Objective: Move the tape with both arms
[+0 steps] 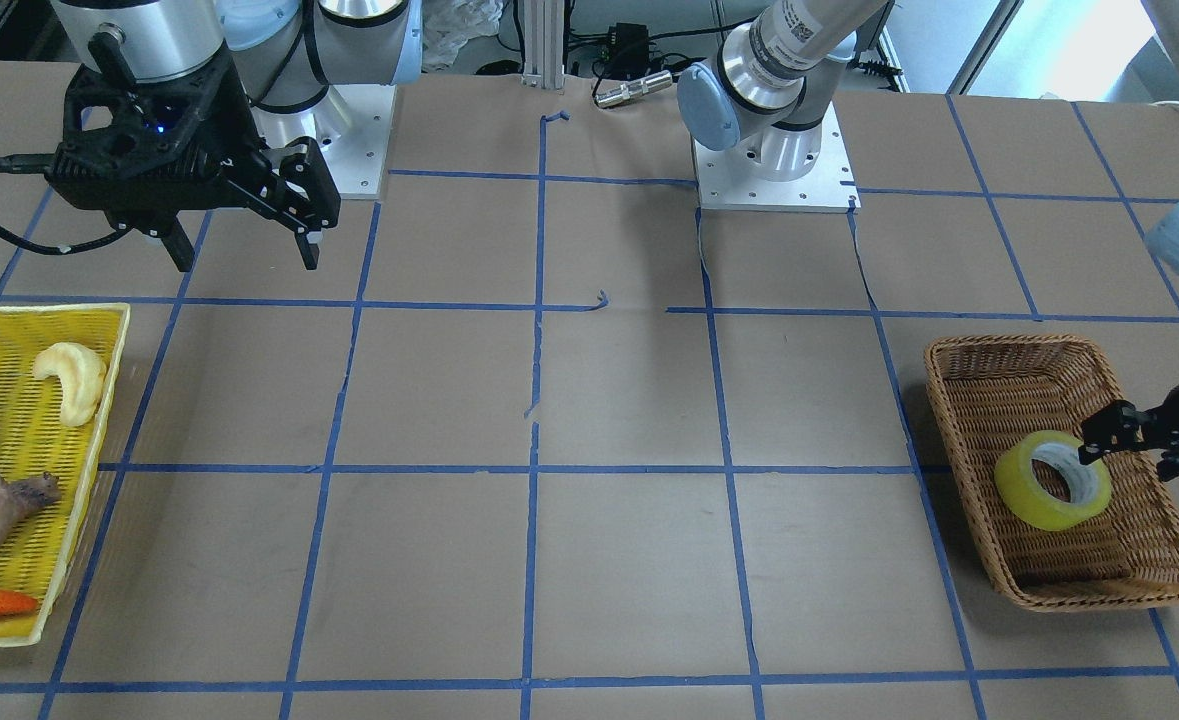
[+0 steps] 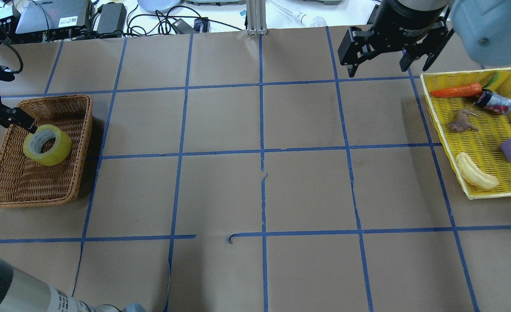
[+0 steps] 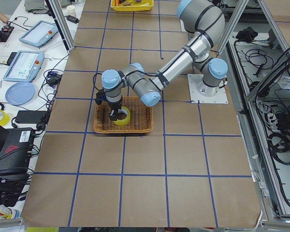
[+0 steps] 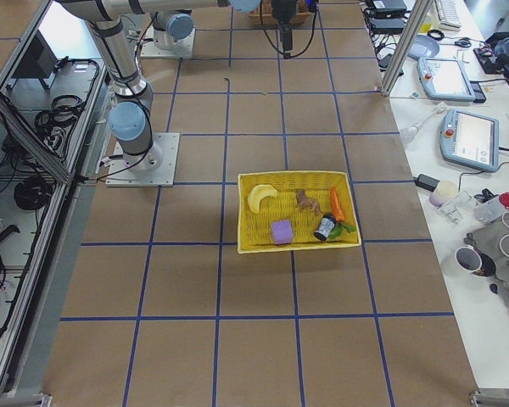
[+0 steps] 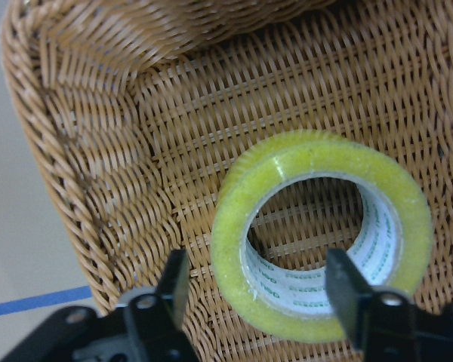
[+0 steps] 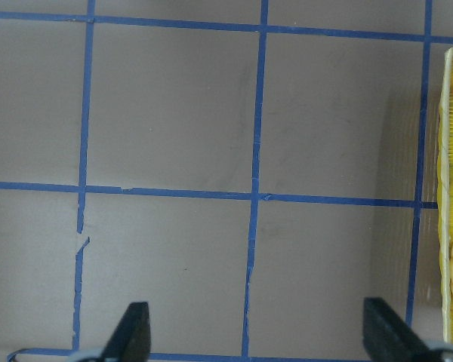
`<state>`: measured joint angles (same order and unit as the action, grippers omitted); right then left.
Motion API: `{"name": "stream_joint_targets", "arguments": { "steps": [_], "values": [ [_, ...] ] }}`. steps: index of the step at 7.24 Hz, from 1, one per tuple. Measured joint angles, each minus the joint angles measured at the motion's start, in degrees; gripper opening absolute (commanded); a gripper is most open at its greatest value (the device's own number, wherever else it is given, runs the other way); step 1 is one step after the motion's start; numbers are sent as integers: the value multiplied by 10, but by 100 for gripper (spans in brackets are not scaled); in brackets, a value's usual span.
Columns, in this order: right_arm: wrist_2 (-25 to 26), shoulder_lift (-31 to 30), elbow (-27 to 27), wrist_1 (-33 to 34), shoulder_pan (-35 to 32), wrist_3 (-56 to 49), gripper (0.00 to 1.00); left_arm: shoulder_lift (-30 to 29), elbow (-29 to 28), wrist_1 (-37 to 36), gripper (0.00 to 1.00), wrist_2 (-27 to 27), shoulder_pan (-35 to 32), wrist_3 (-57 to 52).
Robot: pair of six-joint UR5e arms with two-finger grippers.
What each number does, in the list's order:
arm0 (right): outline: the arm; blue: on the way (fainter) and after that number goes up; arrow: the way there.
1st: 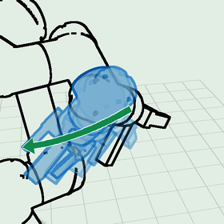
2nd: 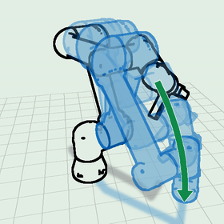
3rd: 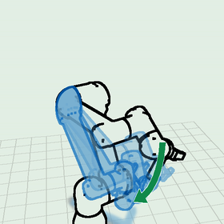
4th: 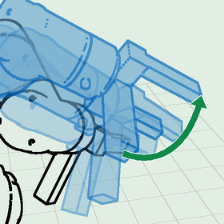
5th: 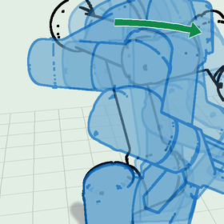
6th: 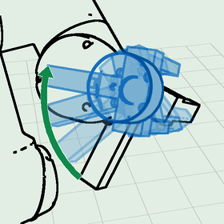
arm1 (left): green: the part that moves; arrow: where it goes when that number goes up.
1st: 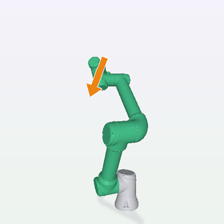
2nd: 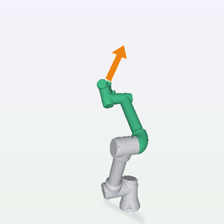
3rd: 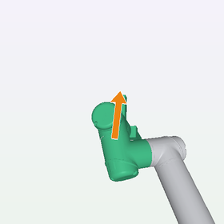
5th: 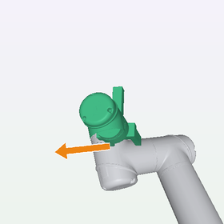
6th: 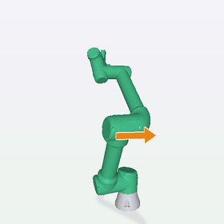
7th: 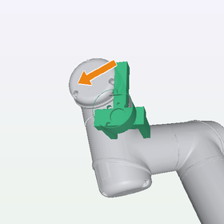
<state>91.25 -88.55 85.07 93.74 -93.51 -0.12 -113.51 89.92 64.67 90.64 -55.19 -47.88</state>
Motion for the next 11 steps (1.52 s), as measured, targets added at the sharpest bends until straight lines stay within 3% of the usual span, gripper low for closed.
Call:
{"name": "stream_joint_targets", "arguments": {
  "steps": [5,8,11],
  "values": [
    [10,-2,1,-8,-3,0,100,137,-50,192,100,-2,-209,350],
    [12,-2,1,-9,-3,0,100,160,-31,162,100,-2,-333,462],
    [12,-2,1,-9,-3,0,100,191,4,145,100,-1,-356,470]
  ]
}}
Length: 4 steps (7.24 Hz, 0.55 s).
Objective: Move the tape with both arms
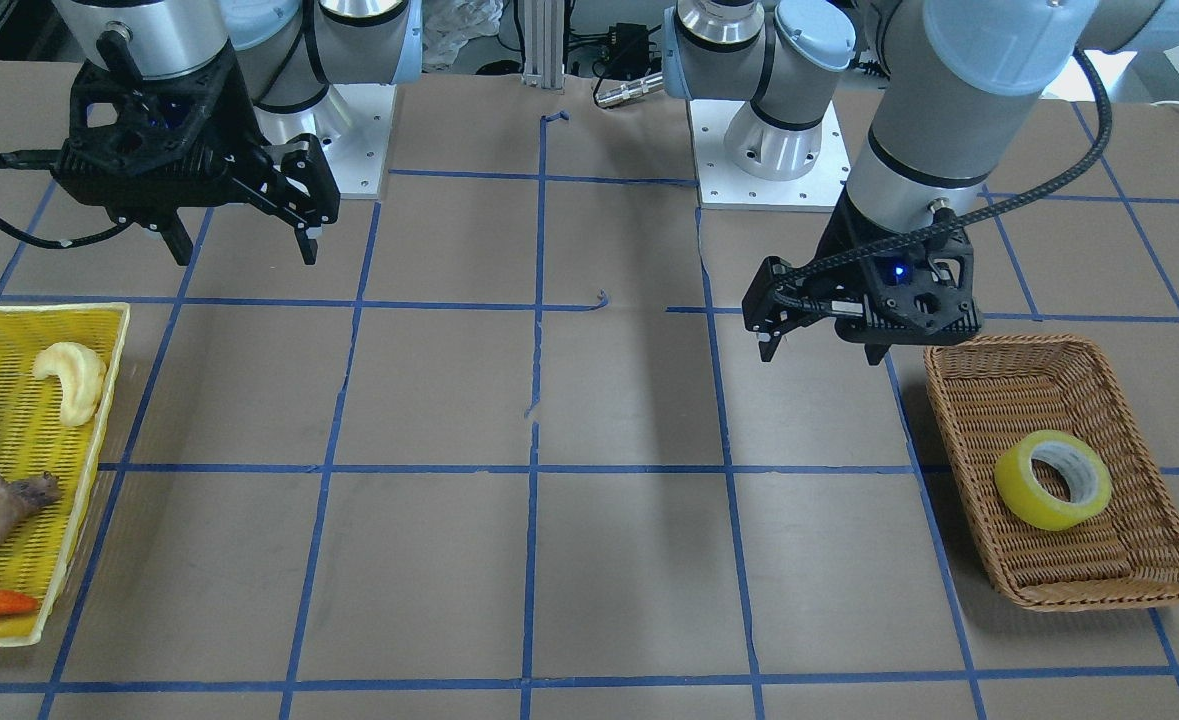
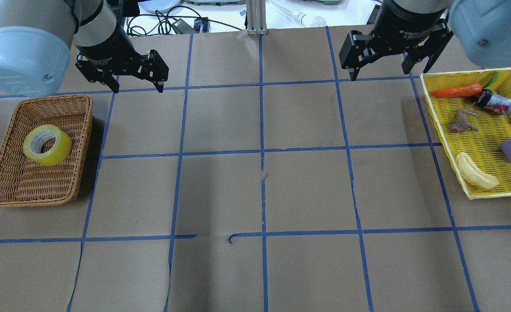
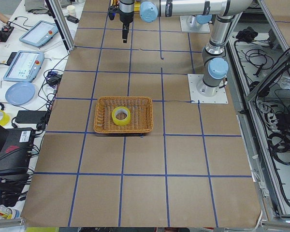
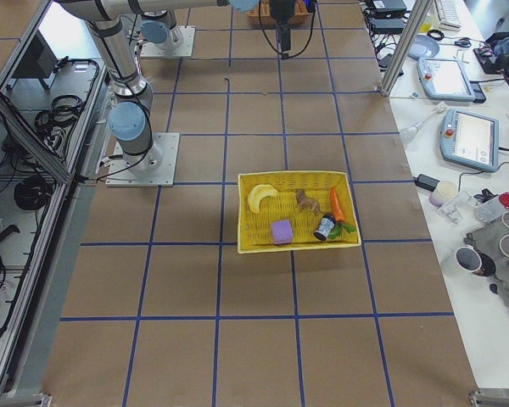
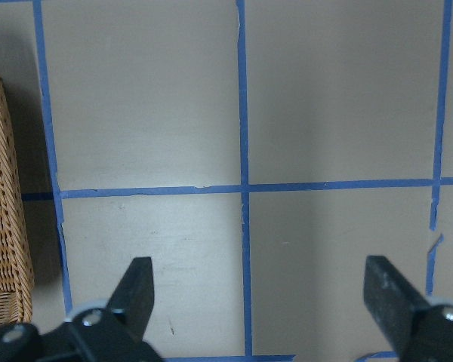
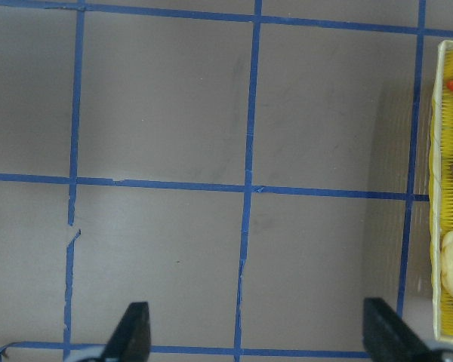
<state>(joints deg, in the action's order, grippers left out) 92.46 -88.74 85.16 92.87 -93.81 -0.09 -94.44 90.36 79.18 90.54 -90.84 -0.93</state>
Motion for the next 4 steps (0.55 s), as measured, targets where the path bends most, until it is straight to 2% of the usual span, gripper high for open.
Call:
{"name": "stream_joint_targets", "arguments": {
  "steps": [4],
  "values": [
    [0,0,0,0,0,0,100,57,30,34,100,14,2,-1]
  ]
}}
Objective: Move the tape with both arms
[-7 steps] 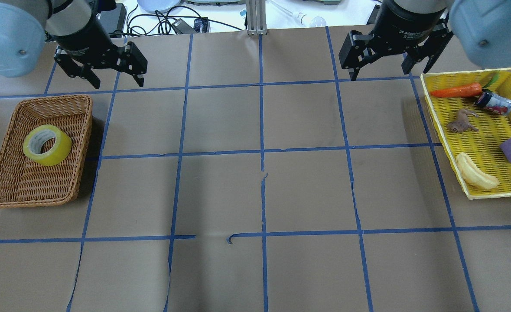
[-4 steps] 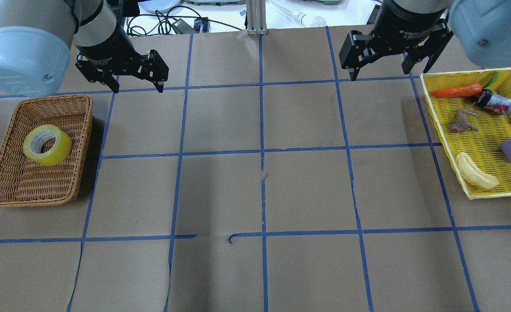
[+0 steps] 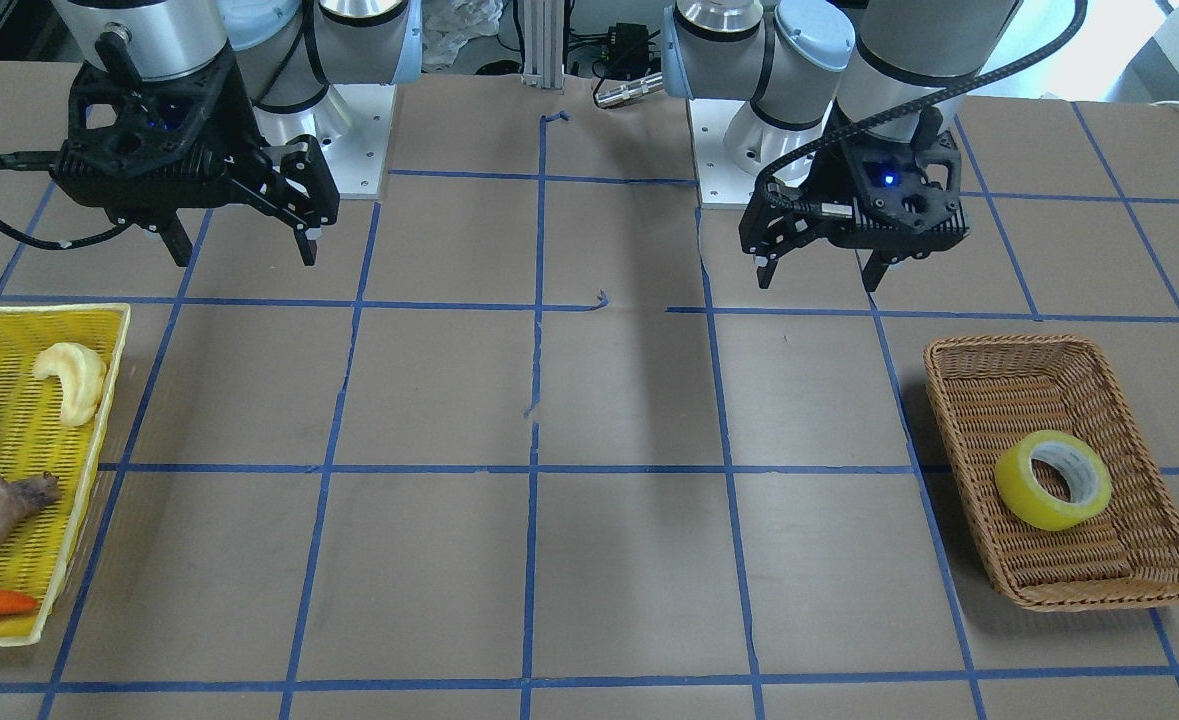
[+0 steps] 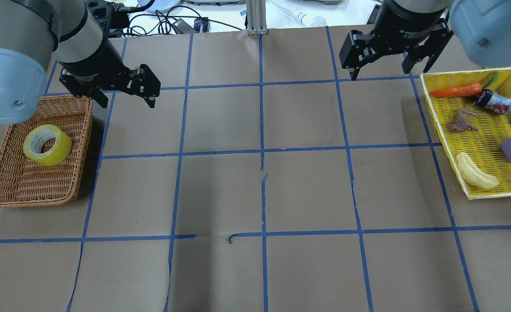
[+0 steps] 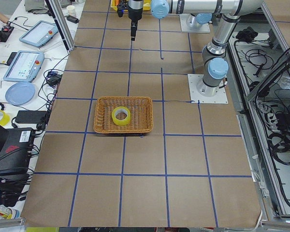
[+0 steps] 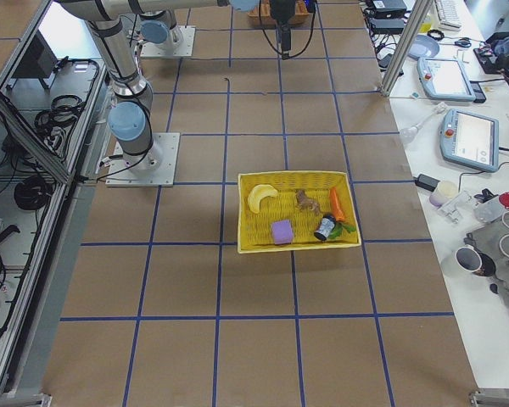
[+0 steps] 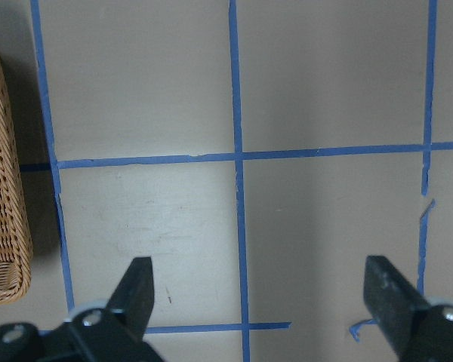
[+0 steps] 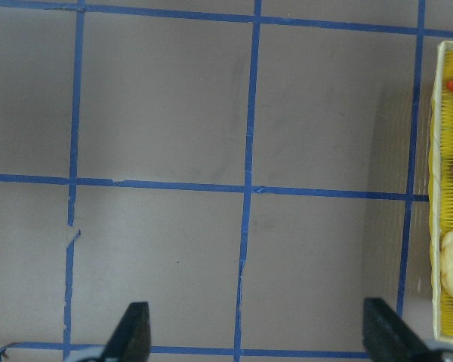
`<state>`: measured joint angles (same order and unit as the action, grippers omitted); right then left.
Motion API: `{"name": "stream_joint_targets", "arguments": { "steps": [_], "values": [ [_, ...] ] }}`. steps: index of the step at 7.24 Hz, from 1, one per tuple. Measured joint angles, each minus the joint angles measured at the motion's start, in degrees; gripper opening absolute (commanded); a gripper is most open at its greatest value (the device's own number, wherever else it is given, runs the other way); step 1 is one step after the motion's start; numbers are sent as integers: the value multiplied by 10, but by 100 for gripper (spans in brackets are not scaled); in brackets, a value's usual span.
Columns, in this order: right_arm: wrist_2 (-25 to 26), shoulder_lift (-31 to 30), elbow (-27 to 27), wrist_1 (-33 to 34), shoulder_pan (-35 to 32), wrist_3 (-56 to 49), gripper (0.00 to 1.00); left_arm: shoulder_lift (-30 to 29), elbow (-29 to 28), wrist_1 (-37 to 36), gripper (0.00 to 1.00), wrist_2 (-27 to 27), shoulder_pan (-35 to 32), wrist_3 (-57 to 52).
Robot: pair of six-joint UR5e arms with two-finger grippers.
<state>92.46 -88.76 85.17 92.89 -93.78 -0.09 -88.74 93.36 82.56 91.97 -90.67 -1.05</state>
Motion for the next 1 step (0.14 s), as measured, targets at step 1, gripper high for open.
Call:
{"name": "stream_joint_targets", "arguments": {
  "steps": [1],
  "values": [
    [0,0,0,0,0,0,100,2,-2,3,100,6,1,0]
  ]
}}
